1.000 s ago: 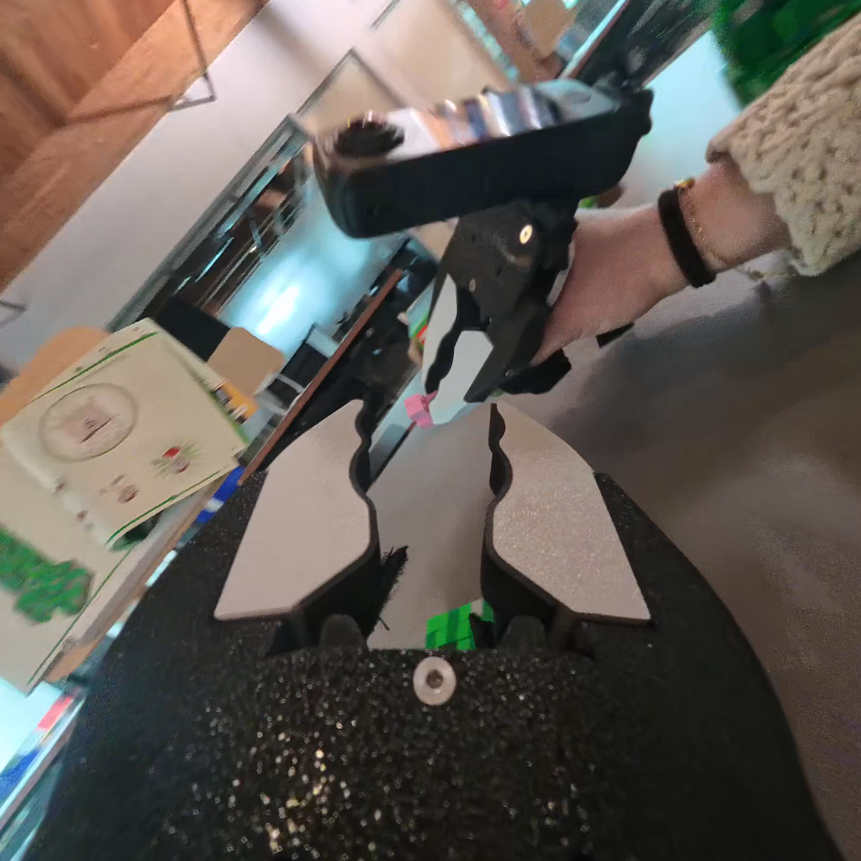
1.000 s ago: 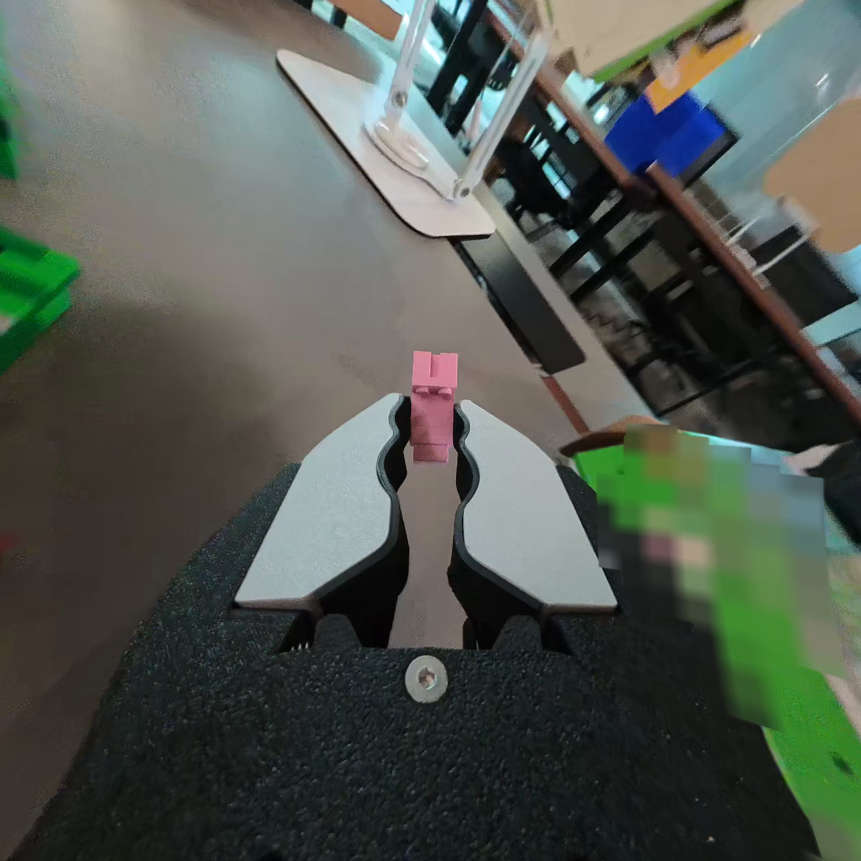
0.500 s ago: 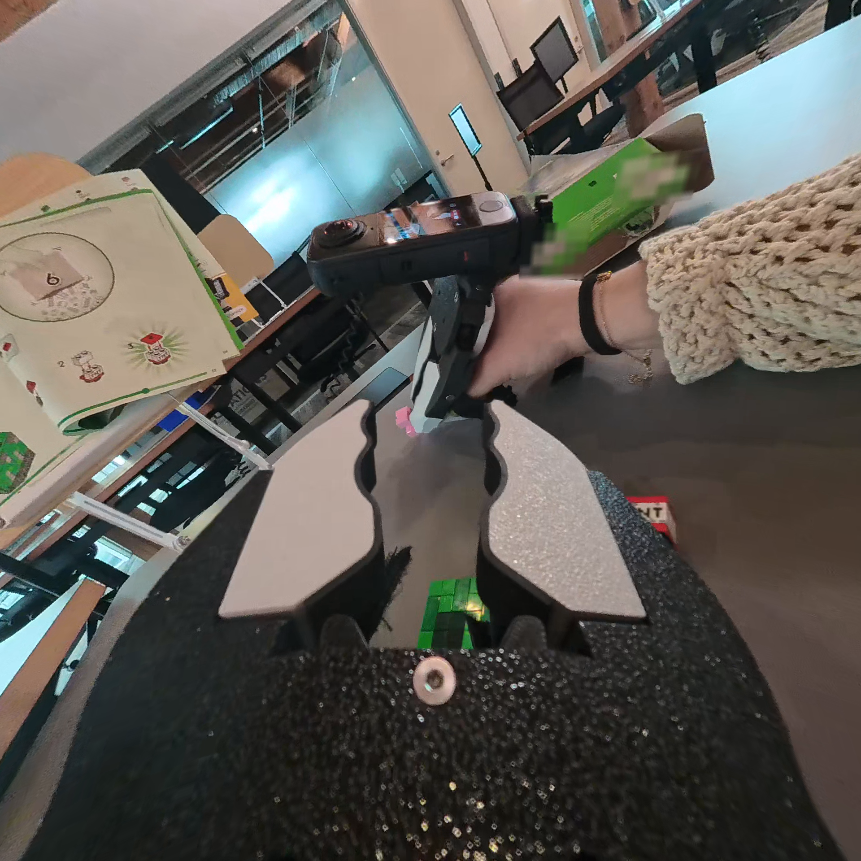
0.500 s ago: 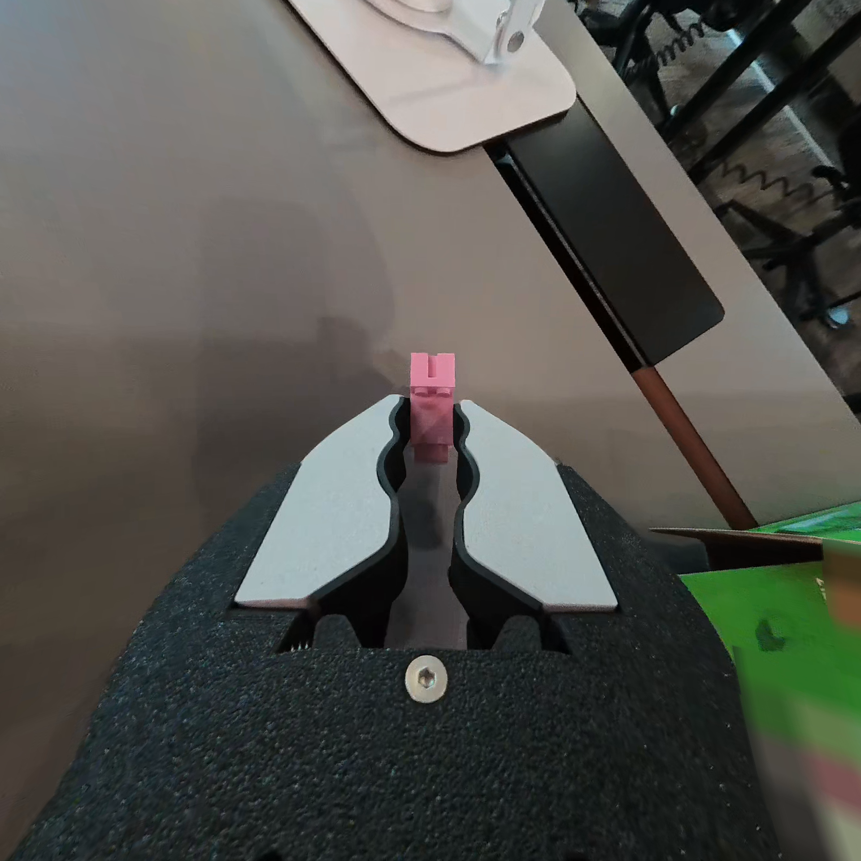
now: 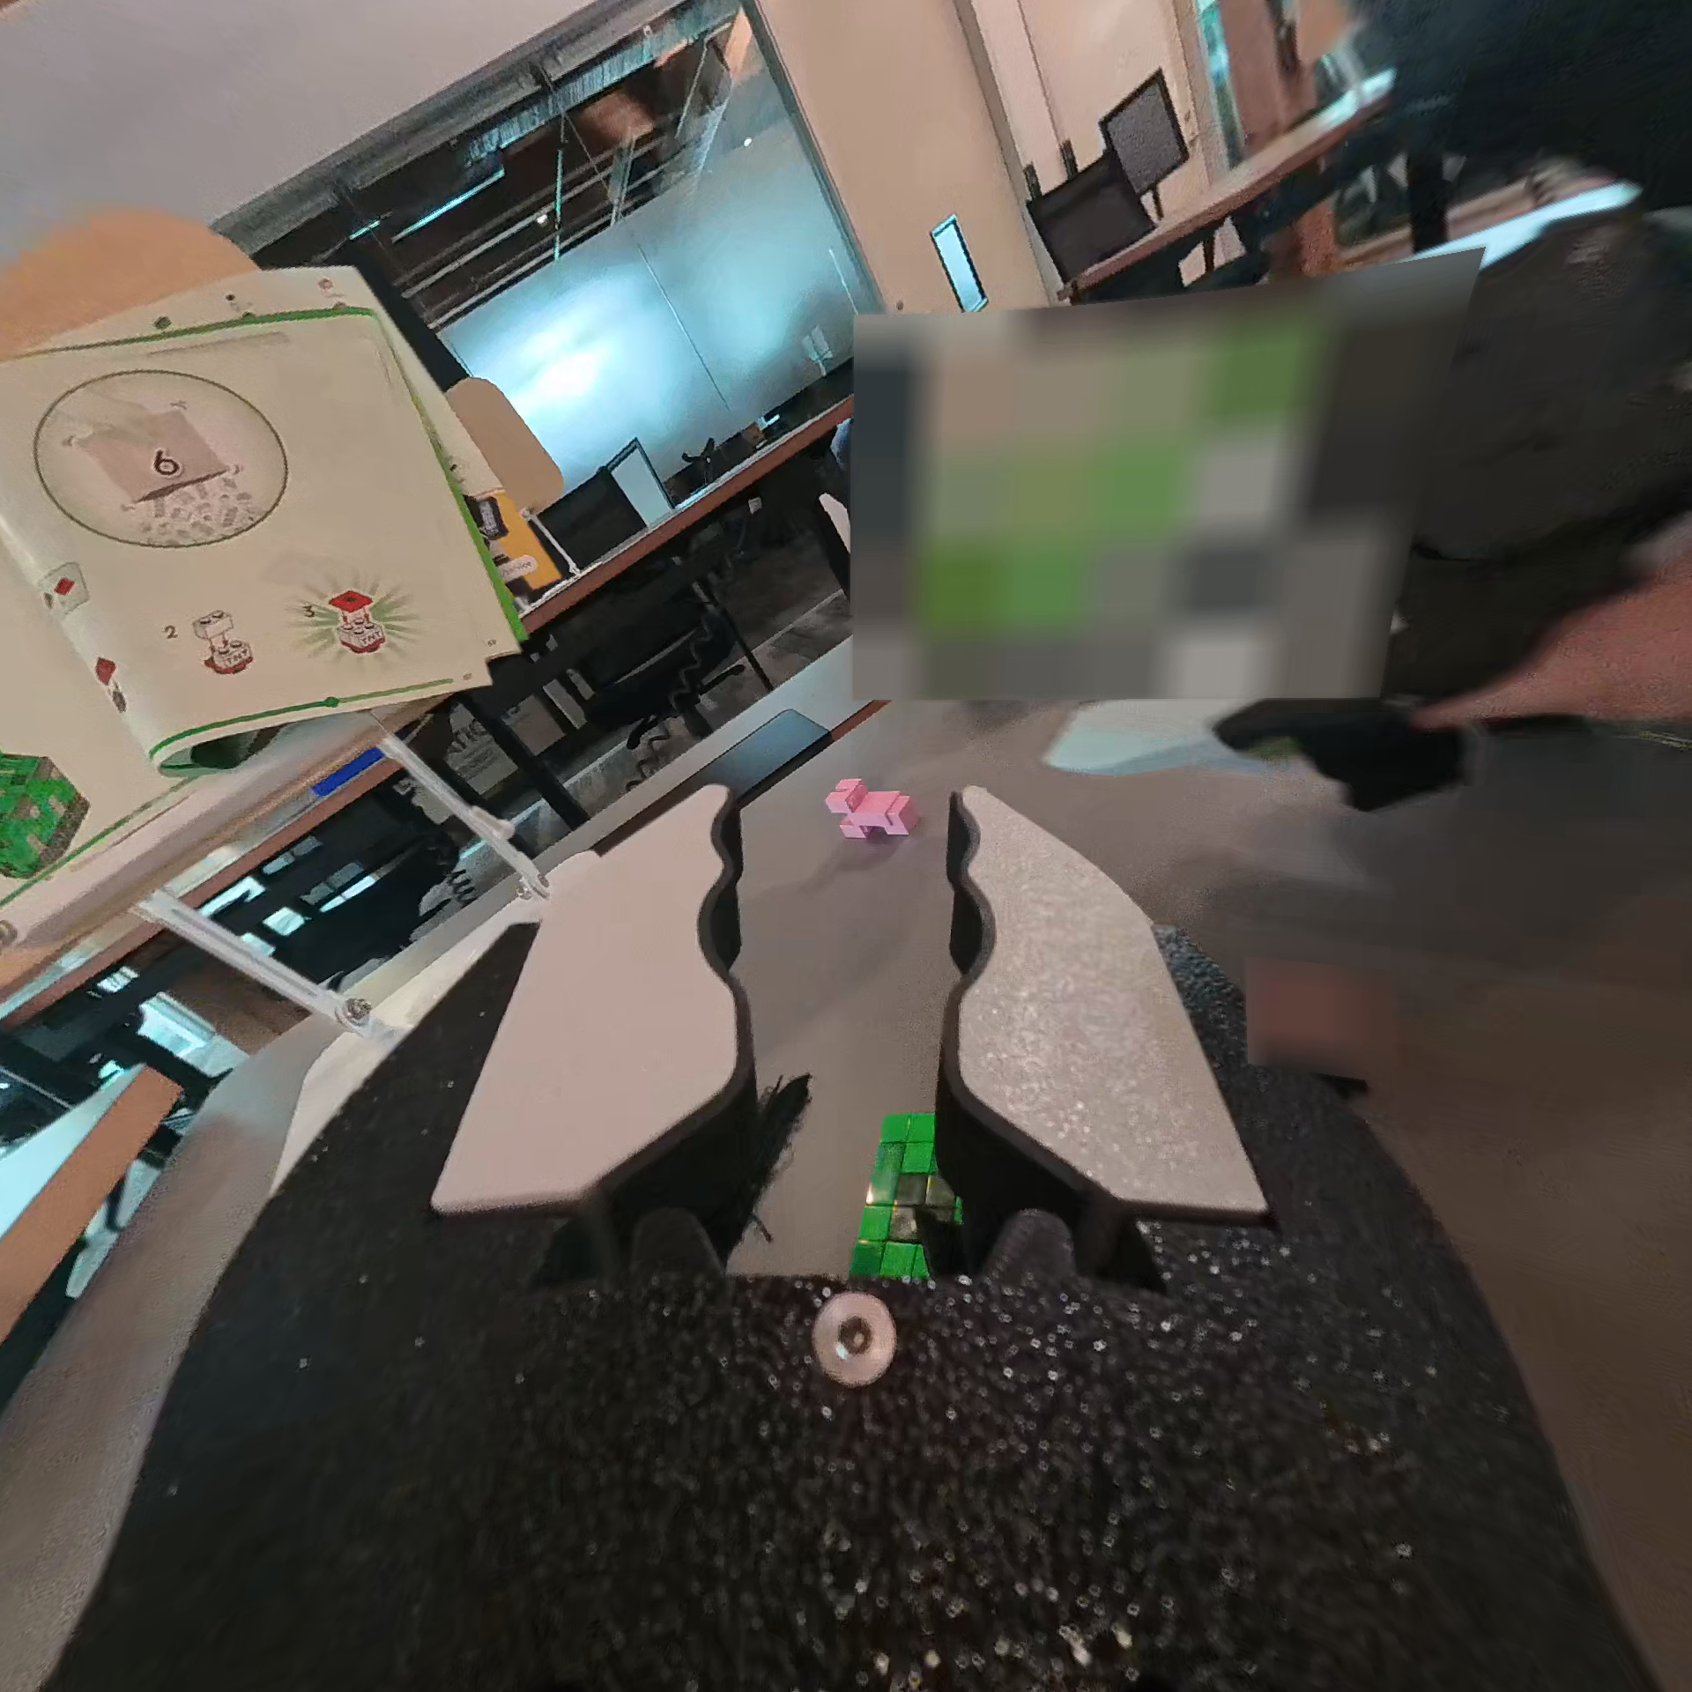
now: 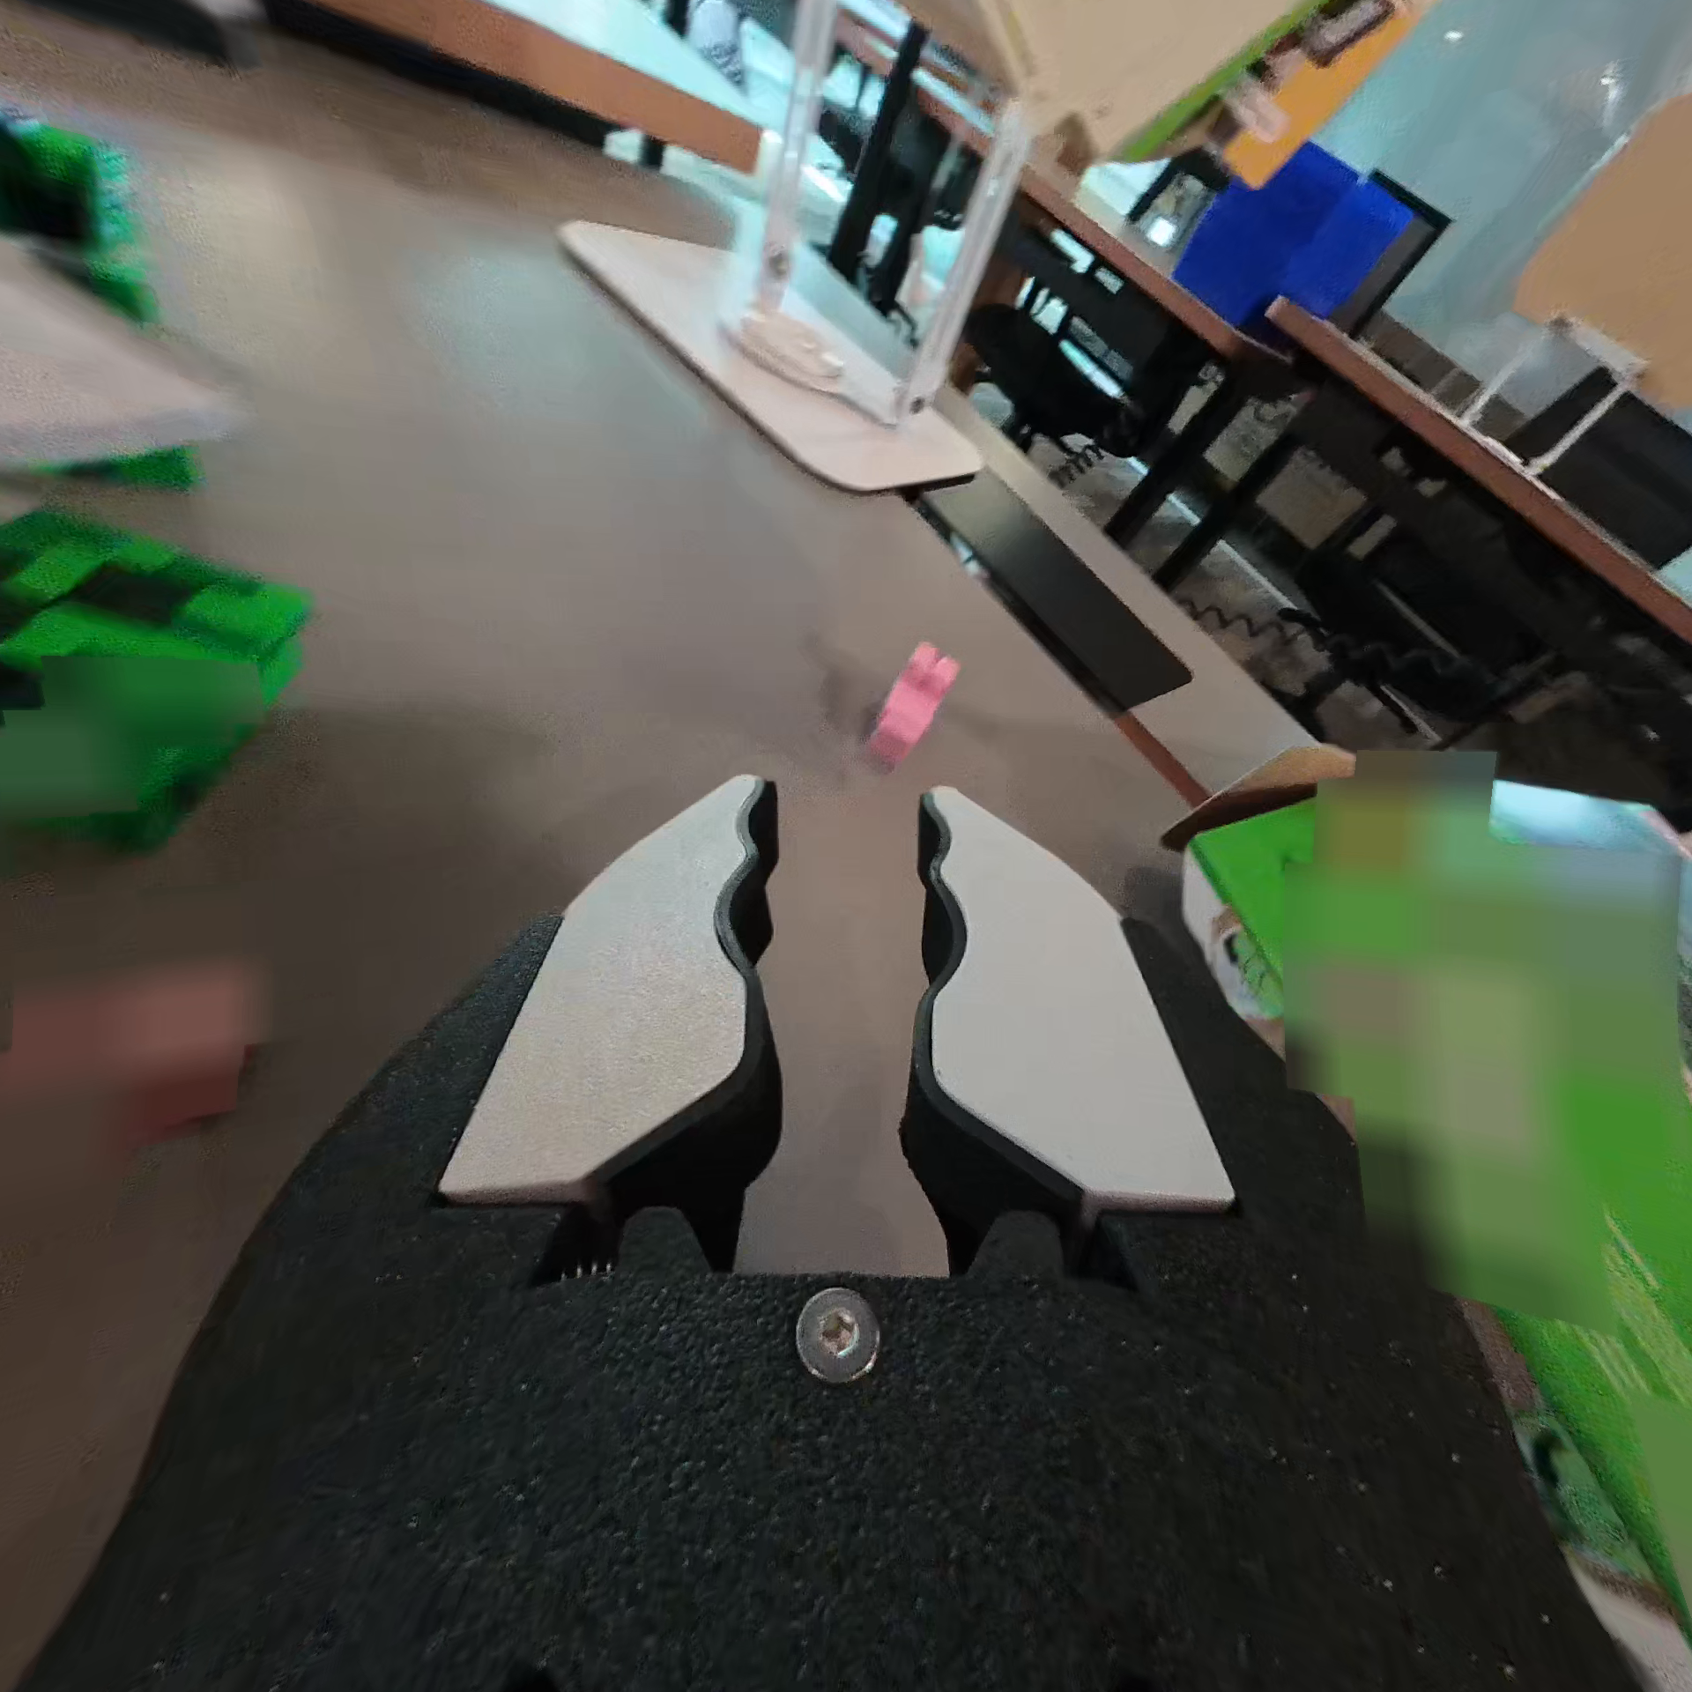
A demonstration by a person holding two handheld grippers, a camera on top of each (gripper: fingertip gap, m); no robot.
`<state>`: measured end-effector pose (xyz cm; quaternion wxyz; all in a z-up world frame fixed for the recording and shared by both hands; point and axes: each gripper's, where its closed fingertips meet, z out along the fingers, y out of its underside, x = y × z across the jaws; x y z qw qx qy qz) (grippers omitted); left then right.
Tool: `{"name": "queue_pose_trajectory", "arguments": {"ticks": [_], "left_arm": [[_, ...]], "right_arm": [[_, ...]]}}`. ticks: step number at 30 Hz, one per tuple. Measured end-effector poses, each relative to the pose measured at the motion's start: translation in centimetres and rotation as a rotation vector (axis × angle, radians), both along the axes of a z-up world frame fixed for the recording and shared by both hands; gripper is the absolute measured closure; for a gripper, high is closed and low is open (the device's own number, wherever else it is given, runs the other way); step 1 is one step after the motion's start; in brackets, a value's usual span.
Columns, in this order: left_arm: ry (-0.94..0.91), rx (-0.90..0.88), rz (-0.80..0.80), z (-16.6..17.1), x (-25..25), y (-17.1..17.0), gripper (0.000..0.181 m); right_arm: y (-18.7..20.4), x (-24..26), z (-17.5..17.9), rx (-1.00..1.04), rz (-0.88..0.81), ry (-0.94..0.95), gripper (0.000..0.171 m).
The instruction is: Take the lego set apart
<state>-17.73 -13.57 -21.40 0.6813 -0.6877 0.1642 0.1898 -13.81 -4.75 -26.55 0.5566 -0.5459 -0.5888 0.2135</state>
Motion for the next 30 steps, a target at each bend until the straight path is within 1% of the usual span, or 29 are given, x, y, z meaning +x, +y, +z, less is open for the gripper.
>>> {"name": "queue_pose_trajectory", "arguments": {"ticks": [3, 6, 8, 10, 11, 12, 13, 16, 20, 23, 27, 28, 30], "left_arm": [[-0.017, 0.012, -0.028, 0.3, 0.2, -0.1, 0.14], [-0.006, 0.006, -0.067, 0.2, 0.9, 0.0, 0.141], [-0.013, 0.001, -0.095, 0.2, 1.4, -0.1, 0.143], [-0.019, -0.001, -0.101, 0.1, 1.4, -0.1, 0.144], [-0.024, -0.001, -0.1, 0.2, 1.3, 0.0, 0.144], [-0.03, -0.002, -0.106, 0.2, 1.4, 0.0, 0.144], [-0.037, -0.002, -0.117, 0.2, 1.5, 0.0, 0.144], [-0.059, -0.007, -0.169, 0.2, 2.1, -0.1, 0.145], [-0.051, -0.023, -0.194, 0.0, 2.4, -0.1, 0.147], [-0.058, -0.018, -0.199, 0.1, 2.3, -0.1, 0.147], [-0.08, -0.029, -0.221, -0.2, 2.5, 0.0, 0.147], [-0.085, -0.03, -0.239, -0.2, 2.7, 0.0, 0.147], [-0.09, -0.03, -0.265, -0.2, 3.1, -0.1, 0.146]], "right_arm": [[-4.2, 2.4, -1.0, -0.015, 0.085, -0.068, 0.147], [-8.2, 3.6, -2.1, -0.094, 0.229, -0.15, 0.147], [-9.3, 3.9, -2.8, -0.109, 0.289, -0.203, 0.147], [-10.2, 3.9, -3.6, -0.167, 0.367, -0.266, 0.146], [-10.9, 3.9, -4.0, -0.198, 0.422, -0.305, 0.141], [-11.4, 3.9, -4.1, -0.207, 0.476, -0.322, 0.141], [-11.8, 3.9, -4.1, -0.193, 0.53, -0.322, 0.137], [-11.5, 3.6, -3.9, -0.173, 0.63, -0.322, 0.125], [-11.2, 3.6, -4.5, -0.259, 0.747, -0.401, 0.127], [-11.3, 3.5, -4.9, -0.312, 0.802, -0.454, 0.128], [-11.2, 3.1, -5.0, -0.337, 0.82, -0.472, 0.138], [-11.2, 3.1, -4.9, -0.338, 0.82, -0.466, 0.151], [-11.2, 3.2, -4.9, -0.325, 0.816, -0.46, 0.153]]}}
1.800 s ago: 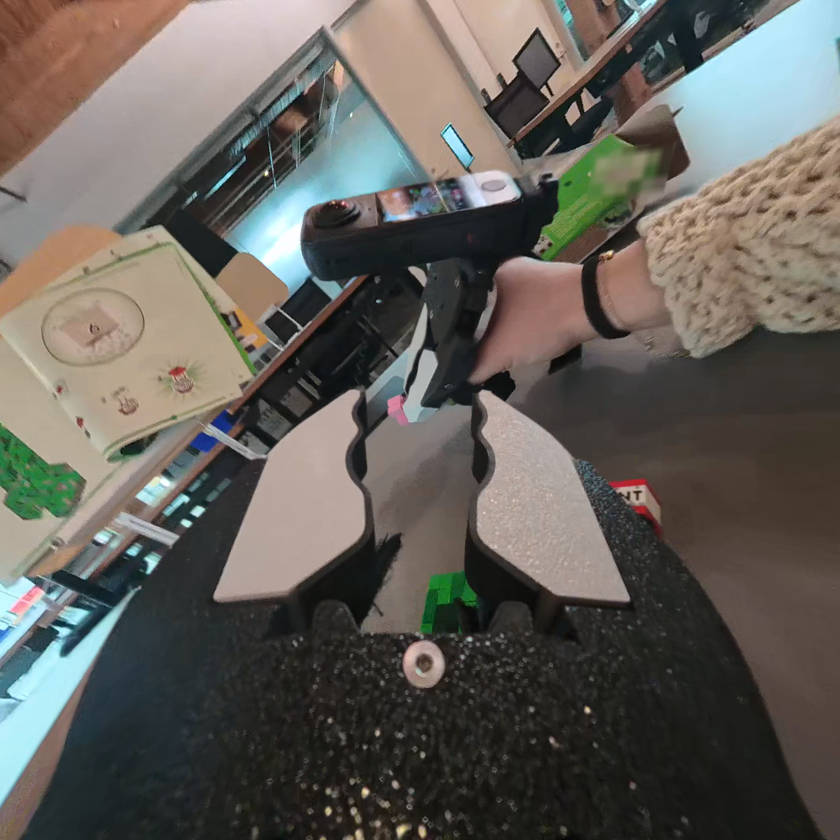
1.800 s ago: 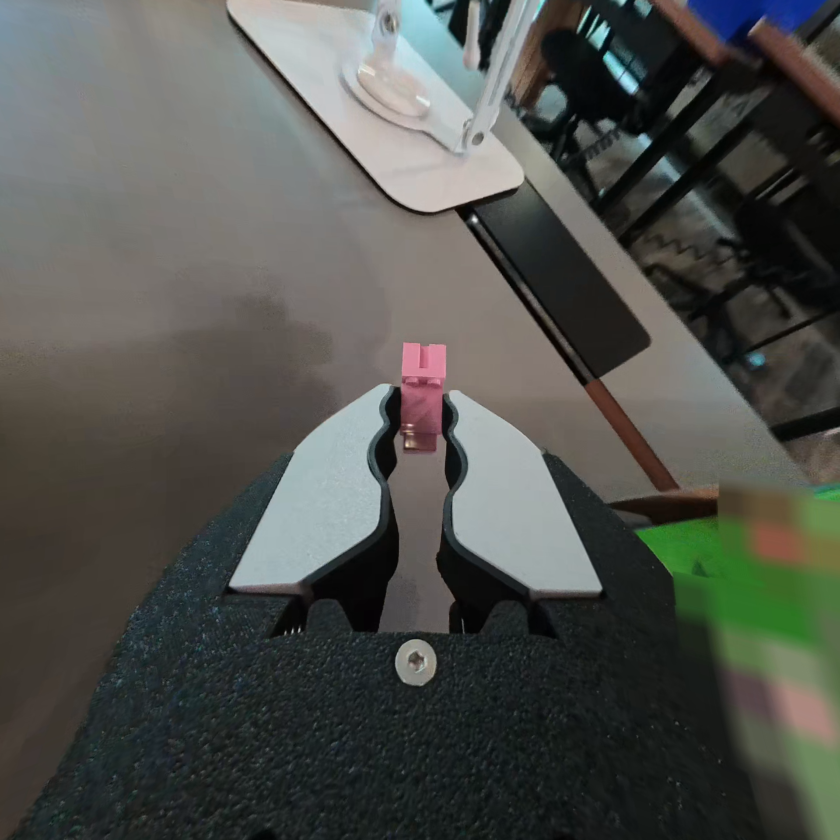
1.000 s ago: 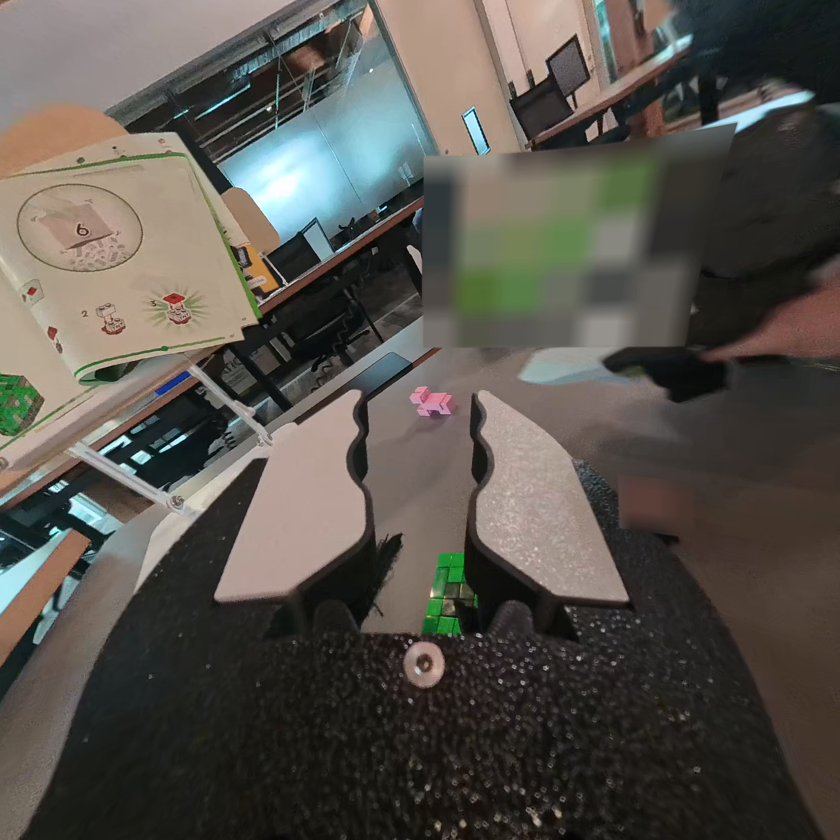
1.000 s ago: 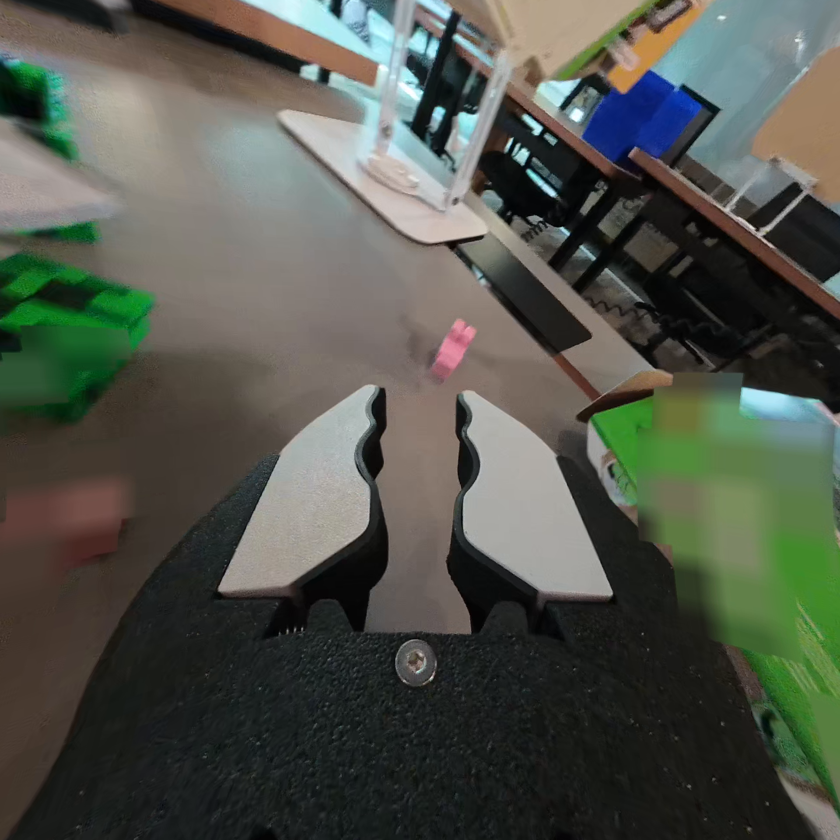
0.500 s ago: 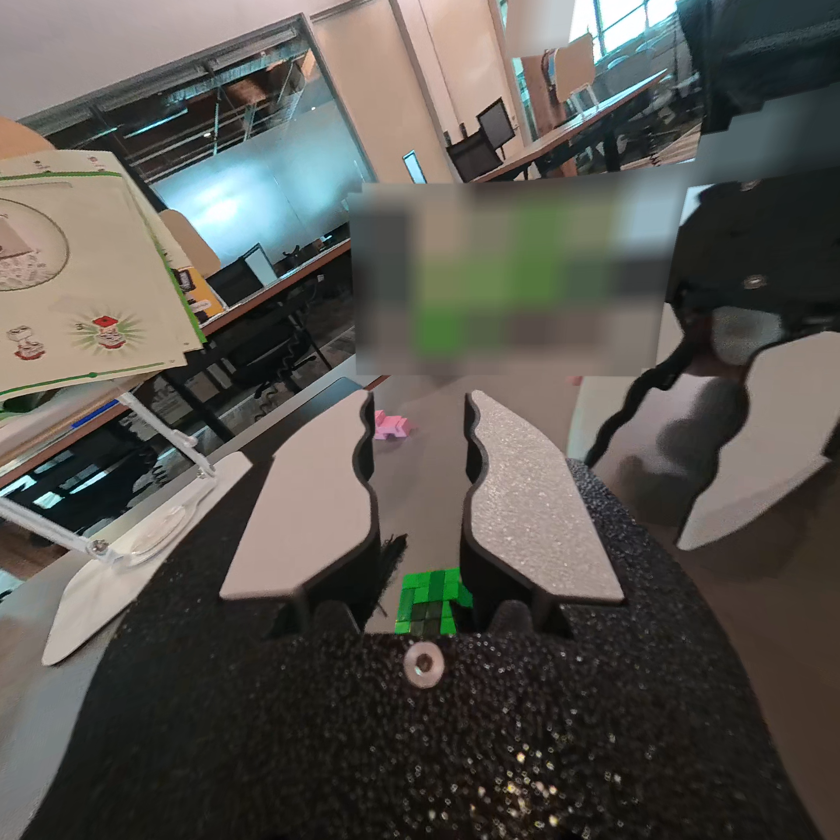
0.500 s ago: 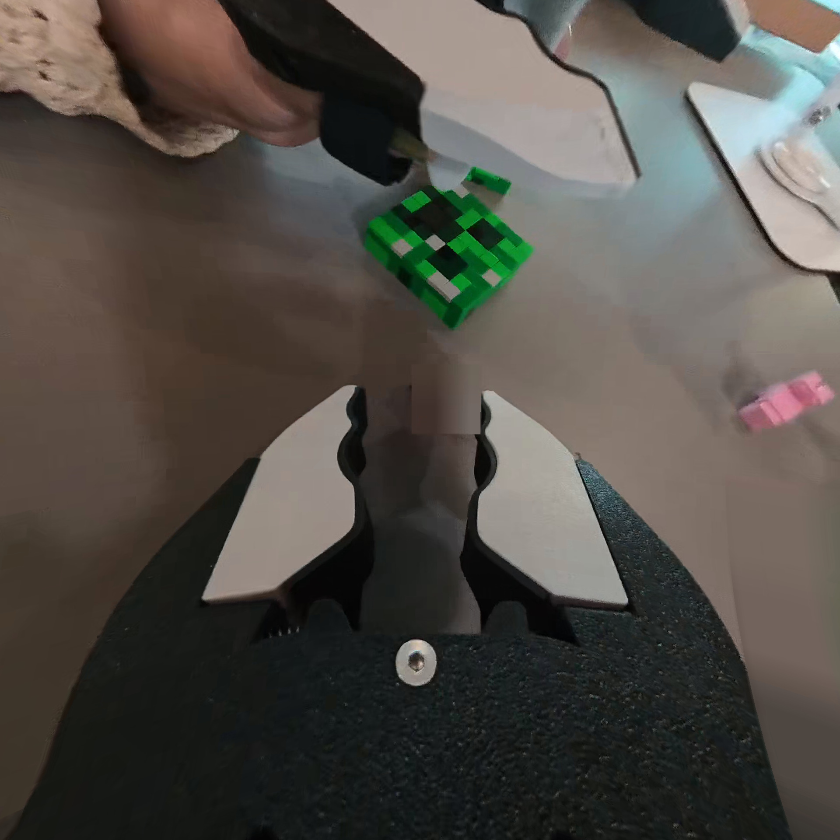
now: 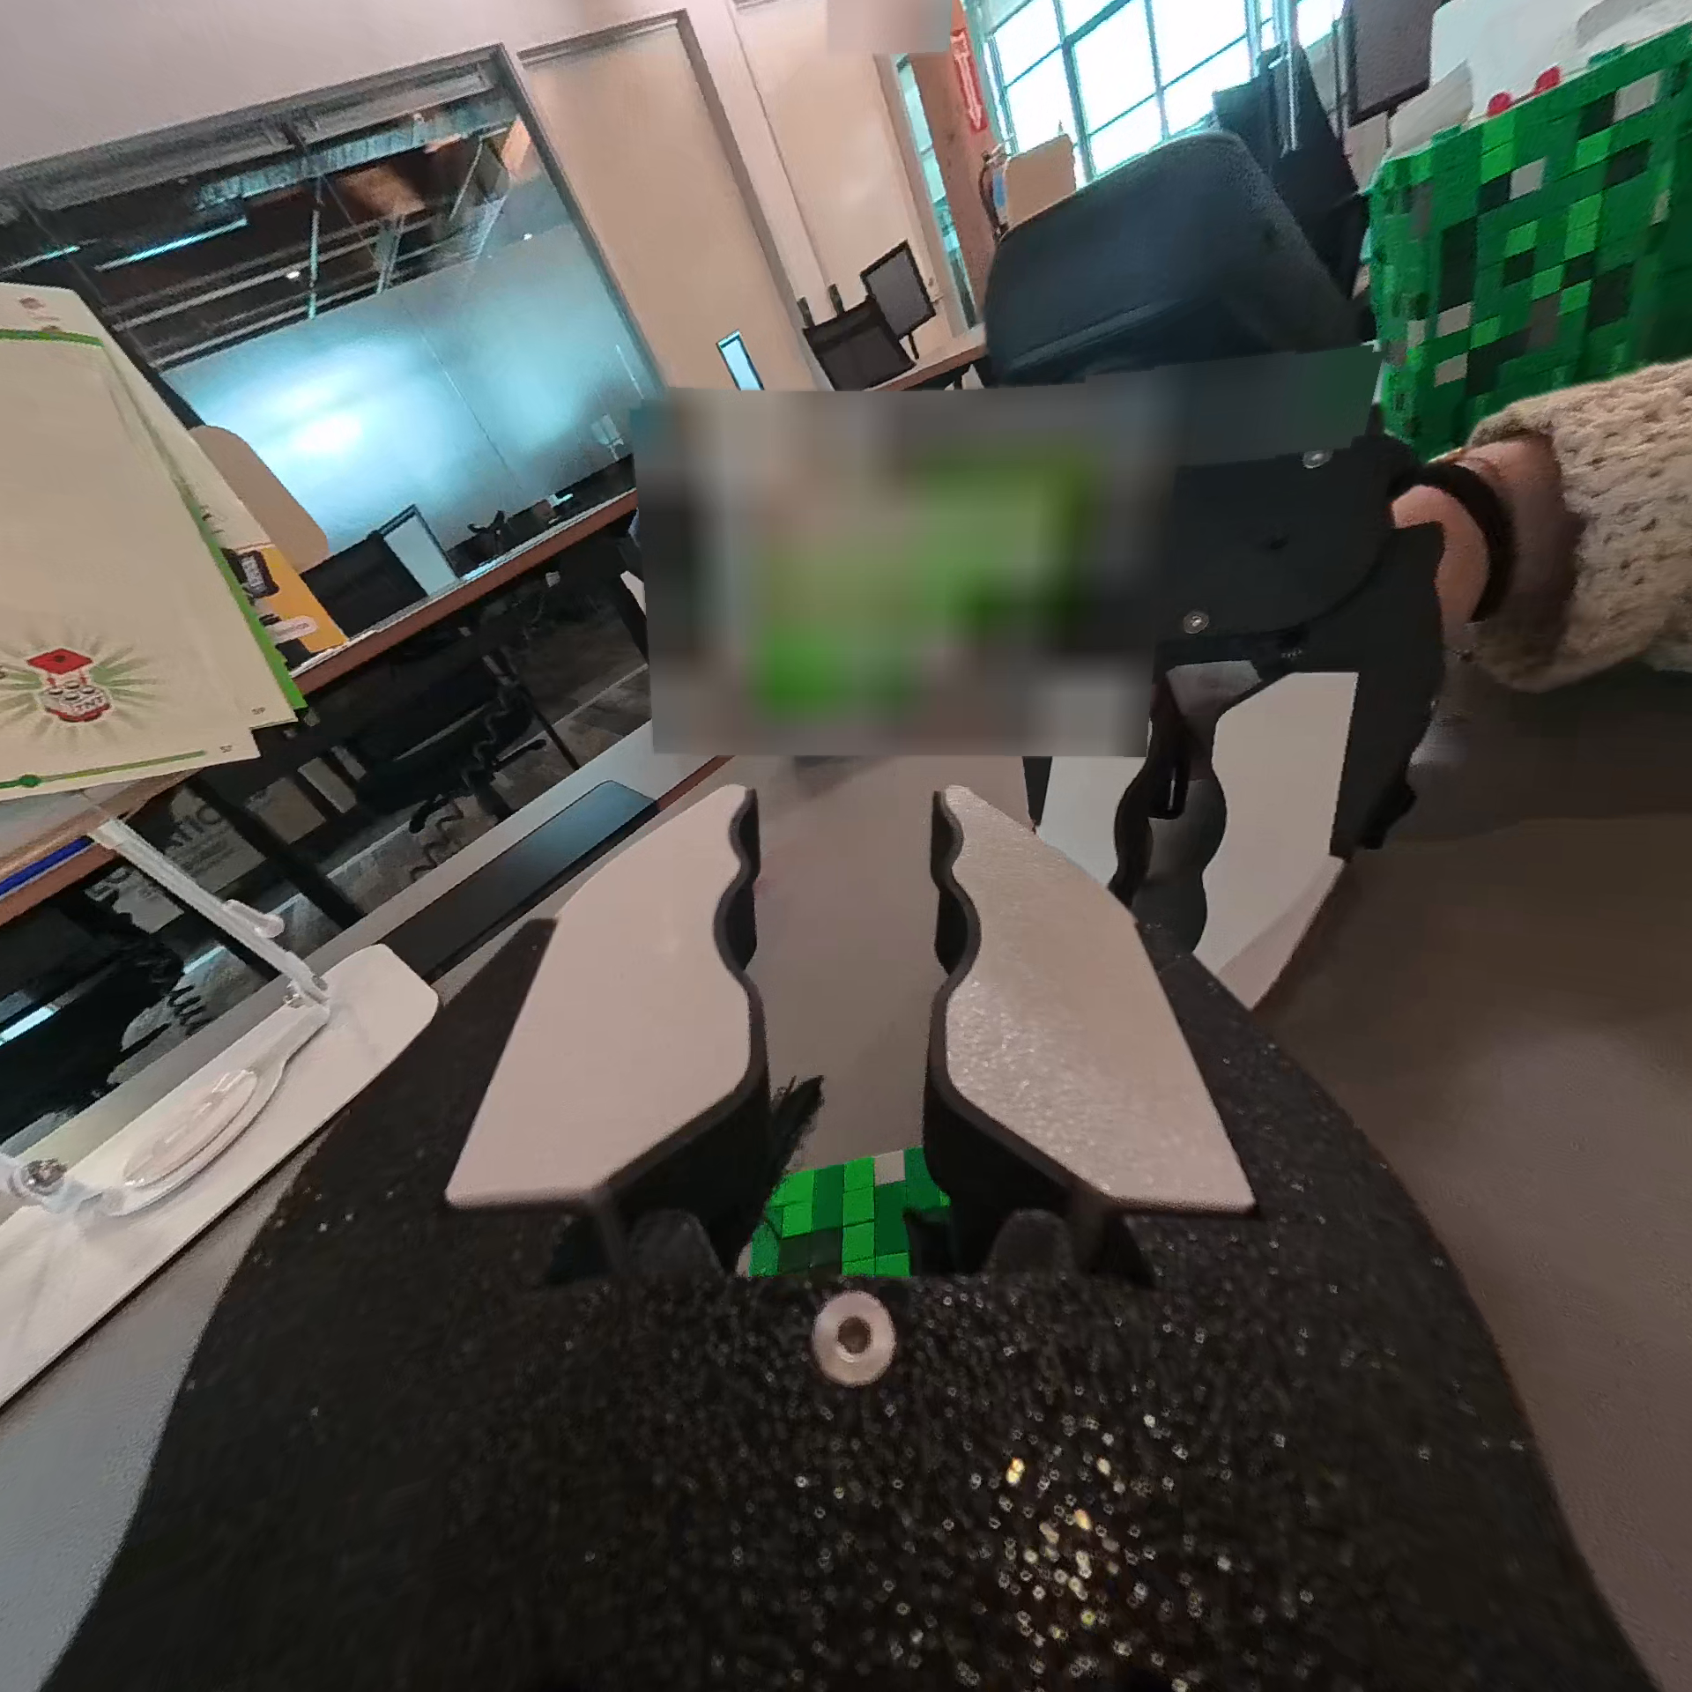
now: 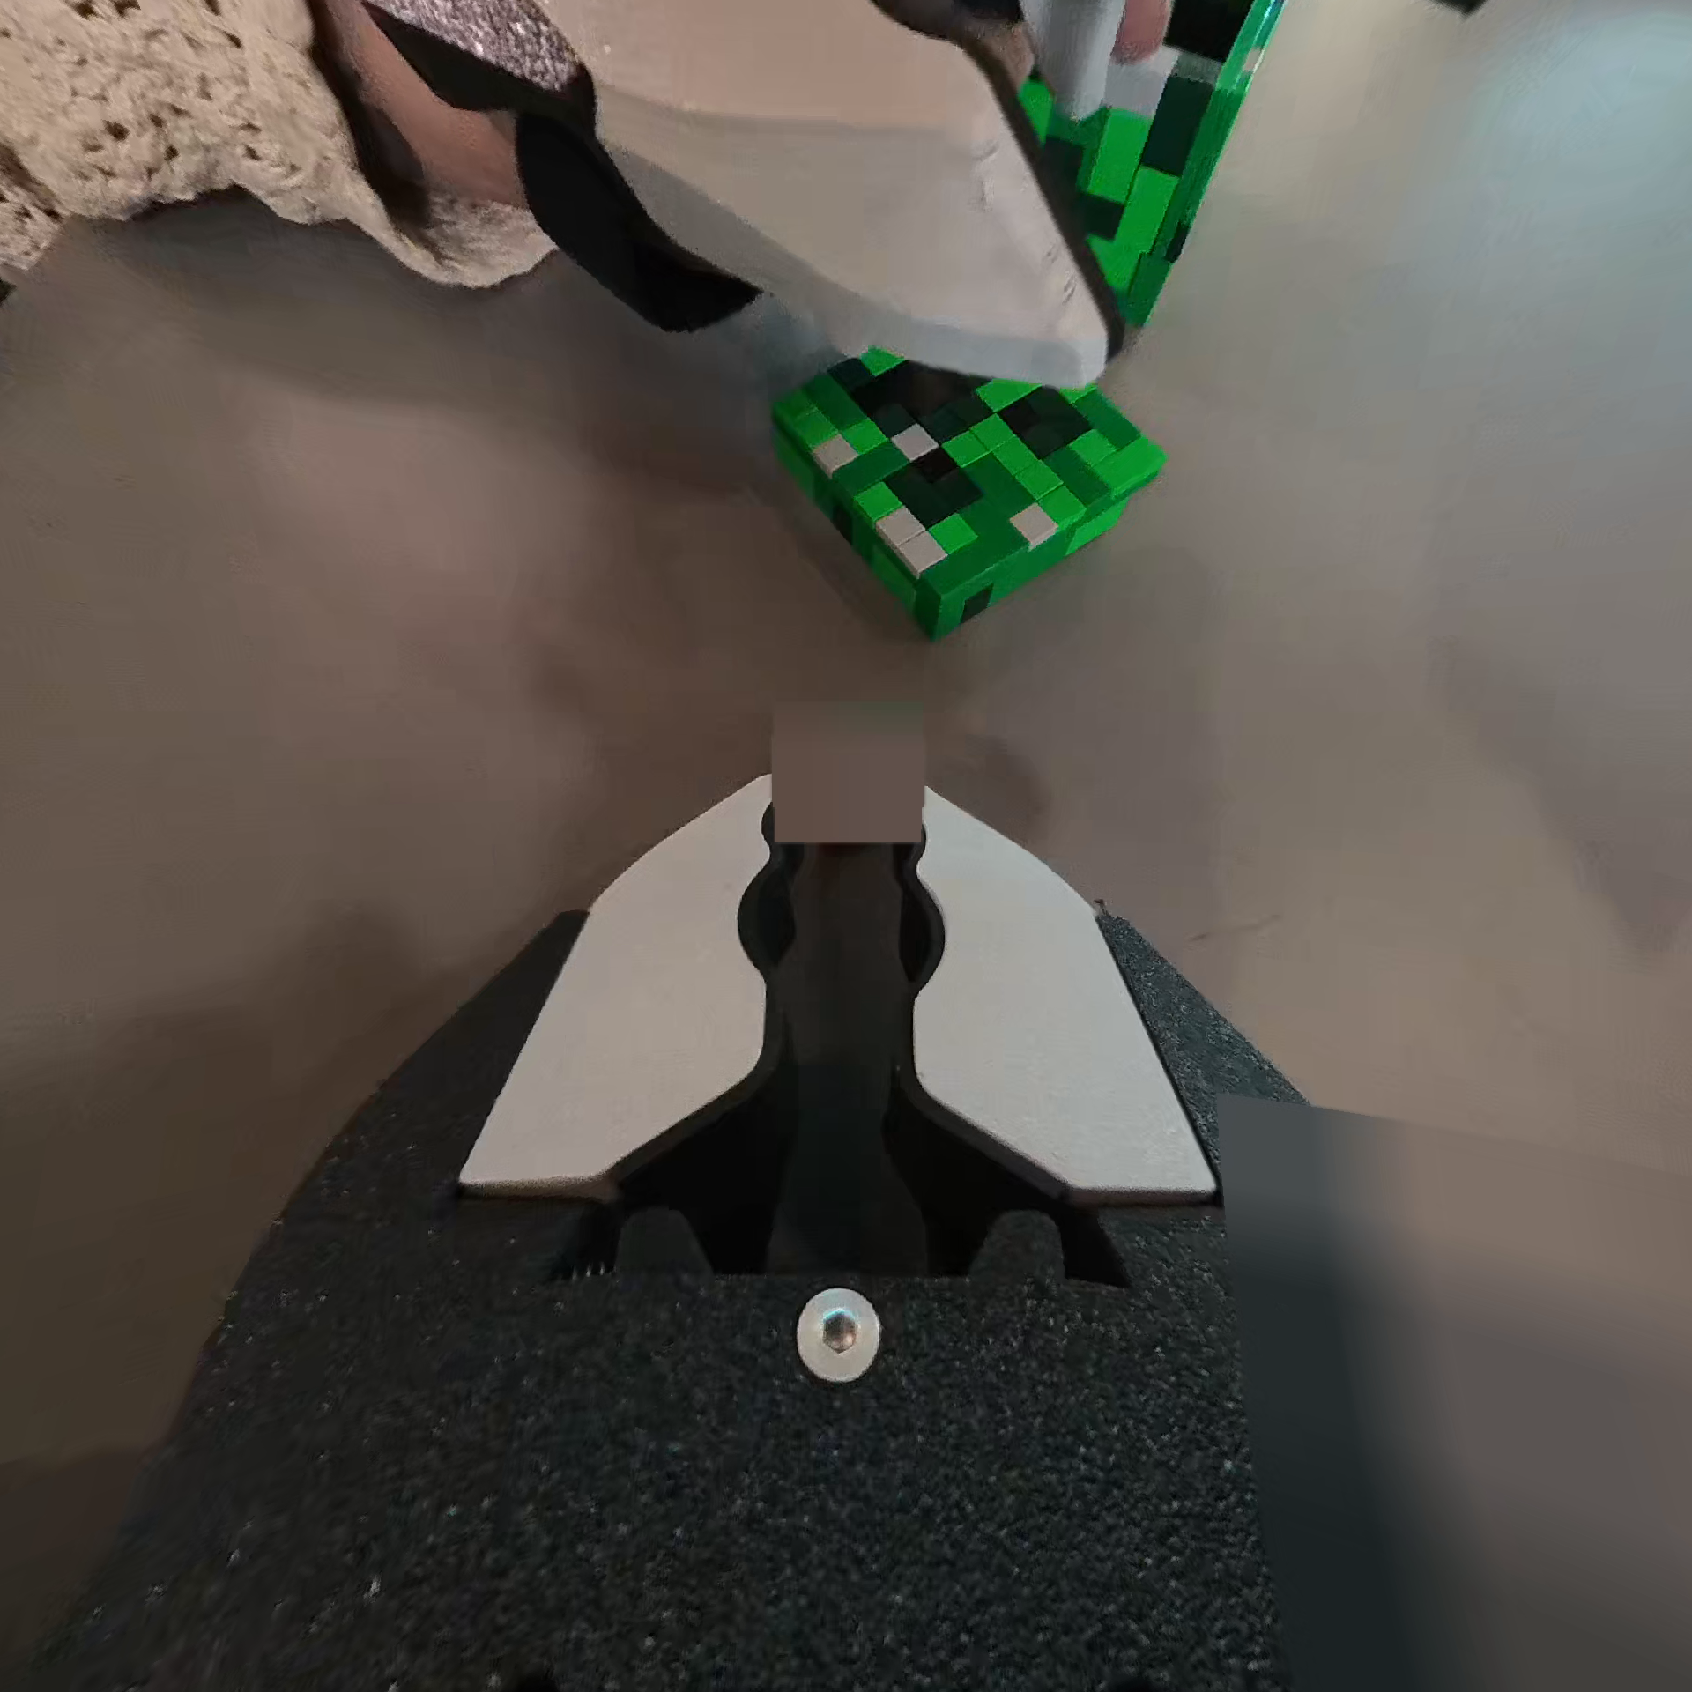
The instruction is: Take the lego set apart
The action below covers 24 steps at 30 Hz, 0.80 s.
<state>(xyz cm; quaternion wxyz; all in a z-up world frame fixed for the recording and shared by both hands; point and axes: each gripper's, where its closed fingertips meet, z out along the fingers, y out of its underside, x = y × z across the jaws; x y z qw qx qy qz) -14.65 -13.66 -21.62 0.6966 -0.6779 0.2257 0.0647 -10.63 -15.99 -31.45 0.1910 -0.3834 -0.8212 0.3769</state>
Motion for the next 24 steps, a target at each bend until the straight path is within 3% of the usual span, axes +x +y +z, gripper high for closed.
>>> {"name": "queue_pose_trajectory", "arguments": {"ticks": [10, 13, 17, 19, 22, 24], "left_arm": [[0.031, -0.019, -0.235, -0.3, 3.2, -1.5, 0.146], [0.064, 0.043, -0.329, 0.3, 4.8, -2.7, 0.149], [0.026, 0.074, -0.325, 1.2, 5.7, -3.3, 0.152], [-0.033, 0.051, -0.357, 1.3, 6.6, -3.6, 0.149], [-0.294, 0.02, -0.544, 2.7, 8.2, -5.1, 0.138], [-0.407, -0.006, -0.579, 3.2, 7.7, -5.1, 0.131]], "right_arm": [[1.3, 0.8, 4.3, 0.273, -0.247, 0.54, 0.154], [0.8, 2.4, 5.4, 0.265, -0.325, 0.605, 0.154], [-0.1, 4.4, 7.2, 0.154, -0.402, 0.684, 0.154], [-0.3, 5.0, 7.7, 0.104, -0.415, 0.705, 0.154], [-0.3, 5.3, 8.2, 0.034, -0.404, 0.71, 0.154], [-0.8, 5.7, 8.5, -0.037, -0.354, 0.715, 0.154]]}}
